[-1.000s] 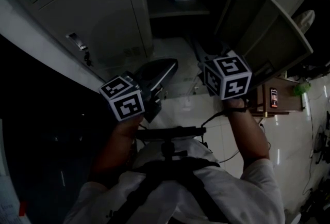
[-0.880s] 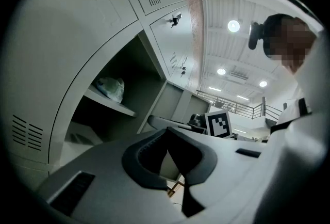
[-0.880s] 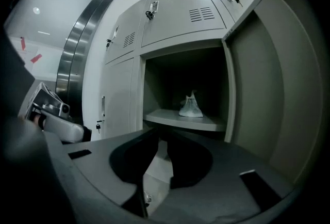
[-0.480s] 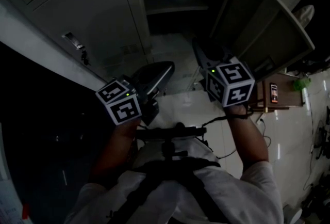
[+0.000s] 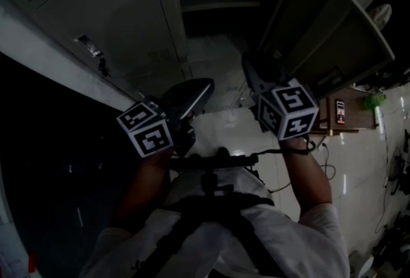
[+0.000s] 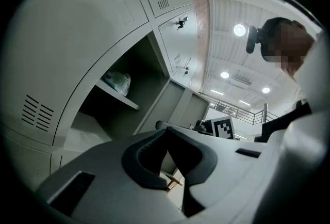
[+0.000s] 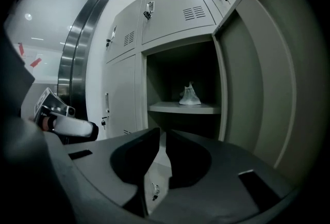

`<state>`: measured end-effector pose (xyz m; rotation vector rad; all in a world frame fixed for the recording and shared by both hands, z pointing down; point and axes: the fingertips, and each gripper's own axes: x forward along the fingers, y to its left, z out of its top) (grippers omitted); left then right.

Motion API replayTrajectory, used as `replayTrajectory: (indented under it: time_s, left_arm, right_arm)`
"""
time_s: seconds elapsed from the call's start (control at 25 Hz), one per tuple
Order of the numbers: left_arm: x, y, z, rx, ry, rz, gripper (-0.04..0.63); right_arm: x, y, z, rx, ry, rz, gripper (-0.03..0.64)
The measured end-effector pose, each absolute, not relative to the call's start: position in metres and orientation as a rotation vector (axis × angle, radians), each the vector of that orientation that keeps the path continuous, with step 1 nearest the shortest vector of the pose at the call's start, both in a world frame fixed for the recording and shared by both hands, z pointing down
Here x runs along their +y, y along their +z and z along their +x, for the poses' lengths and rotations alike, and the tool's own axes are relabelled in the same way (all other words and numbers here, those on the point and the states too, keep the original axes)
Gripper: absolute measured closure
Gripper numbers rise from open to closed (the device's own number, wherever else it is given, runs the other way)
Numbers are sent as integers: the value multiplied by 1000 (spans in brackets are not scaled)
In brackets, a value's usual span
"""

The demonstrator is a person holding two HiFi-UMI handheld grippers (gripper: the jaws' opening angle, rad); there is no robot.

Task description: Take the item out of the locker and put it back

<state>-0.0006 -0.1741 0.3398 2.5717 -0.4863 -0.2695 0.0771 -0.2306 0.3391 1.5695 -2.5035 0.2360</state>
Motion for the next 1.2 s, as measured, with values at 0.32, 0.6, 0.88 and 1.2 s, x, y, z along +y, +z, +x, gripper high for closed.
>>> replayTrajectory:
  time_s: [0.32,0.6,0.88,1.2]
  left_arm:
    - [-165,344,-5,-481,-260,2559,592]
    - [-154,351,-12,-463,-273,2561,592]
    - [-137,358,-28,-457,-294,2568,592]
    - [-119,388,-47,-406,-267,2501,592]
  right_arm:
    - [-210,347,79,-2513,314,1591,587]
    - [-196,359,78,-2508,382,1630,593]
    - [-175,376,72,-2496,453,1679,601]
    - [-151,412,55,-2426,545,1689,601]
